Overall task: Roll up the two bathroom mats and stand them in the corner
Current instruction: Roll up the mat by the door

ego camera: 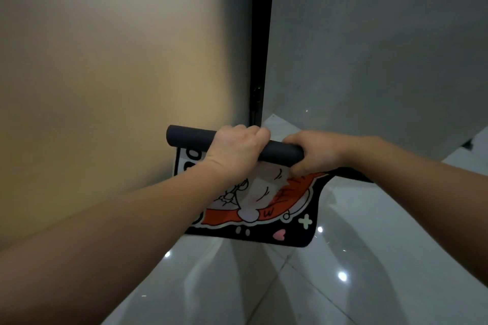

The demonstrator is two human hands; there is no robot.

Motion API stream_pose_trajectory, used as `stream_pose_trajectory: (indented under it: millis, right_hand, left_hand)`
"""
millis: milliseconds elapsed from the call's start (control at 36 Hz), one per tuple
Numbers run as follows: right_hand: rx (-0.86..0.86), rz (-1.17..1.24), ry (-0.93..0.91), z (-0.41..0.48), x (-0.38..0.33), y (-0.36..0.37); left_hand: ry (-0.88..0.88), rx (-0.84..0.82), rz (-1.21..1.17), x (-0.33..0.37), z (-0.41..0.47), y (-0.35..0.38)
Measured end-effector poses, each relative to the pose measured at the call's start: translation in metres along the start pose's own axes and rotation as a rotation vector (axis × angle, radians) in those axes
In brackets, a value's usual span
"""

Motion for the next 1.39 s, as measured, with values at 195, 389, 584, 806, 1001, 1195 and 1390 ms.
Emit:
stream_pose_trajectory:
  millis: [195,389,584,806,1001,1195,1390]
  right_hand:
    - [0.433,-0.691,-0.011,-0.01,-0.019,-0.007]
    - [0.559,-0.818,-0.086,-0.017,-0.026,-0.004]
    - [0.409,-0.624,0.022,-0.005,-0.019,-0.009]
    - [0.12,-0.15,0.059,0.005,-0.006,-0.006]
    - [0.401,-0.647,0.05,-0.004,-0.015,-0.006]
    - [0.666,-0.812,-0.1,-0.013,-0.023,-0.004]
    - [0.576,-0.779,-0.081,-0.008,-0.02,-0.003]
  left_hand:
    - [0.011,-0.214,-0.203,-0.012,0.013,0.013]
    - [-0.035,-0.375,-0.398,-0.017,0.016,0.023]
    - [-0.065,-0.202,-0.17,-0.013,0.012,0.014]
    - [-0.008,-0.002,0.029,-0.001,0.005,-0.001]
    - [-0.001,-0.323,-0.204,-0.01,0.015,0.02]
    - [0.014,-0.4,-0.42,-0.016,0.014,0.023]
    - [-0.013,-0.371,-0.307,-0.015,0.013,0.02]
Point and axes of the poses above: each hand's wrist, its own z-axis towards the middle knuckle, its own y-axis out of the palm, x = y × z, the point moved 6 cm from there along z, towards the middle knuckle, and after that the axes turned 14 degrees about -x, right-handed, at the moved point
